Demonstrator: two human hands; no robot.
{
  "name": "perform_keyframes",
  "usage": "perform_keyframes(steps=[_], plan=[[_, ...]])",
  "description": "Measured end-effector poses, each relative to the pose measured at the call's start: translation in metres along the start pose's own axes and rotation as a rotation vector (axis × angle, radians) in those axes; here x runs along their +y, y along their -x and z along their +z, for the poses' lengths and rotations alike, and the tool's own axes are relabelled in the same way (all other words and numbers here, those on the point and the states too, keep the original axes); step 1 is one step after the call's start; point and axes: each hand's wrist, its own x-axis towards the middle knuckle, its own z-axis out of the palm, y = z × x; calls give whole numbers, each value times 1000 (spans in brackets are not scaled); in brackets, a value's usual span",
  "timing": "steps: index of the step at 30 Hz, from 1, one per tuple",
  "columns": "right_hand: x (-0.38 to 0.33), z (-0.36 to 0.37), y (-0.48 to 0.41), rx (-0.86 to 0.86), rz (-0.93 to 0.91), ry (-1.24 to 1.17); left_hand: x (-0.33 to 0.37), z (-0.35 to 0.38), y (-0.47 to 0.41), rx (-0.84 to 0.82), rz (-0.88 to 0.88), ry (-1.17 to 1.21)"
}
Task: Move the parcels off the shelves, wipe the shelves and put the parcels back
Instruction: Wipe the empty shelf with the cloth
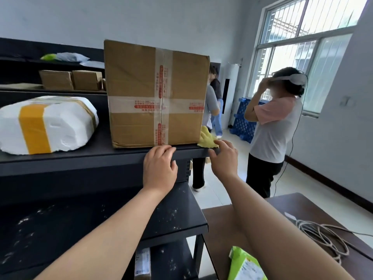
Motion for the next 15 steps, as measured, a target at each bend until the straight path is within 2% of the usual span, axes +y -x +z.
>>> perform_keyframes(steps=[6, 15], plan=[[0, 5, -45, -237, -137, 150, -4, 9, -6, -61, -119, -82], [14, -7, -59, -207, -343, 401, 4, 17, -6, -84, -152, -149]])
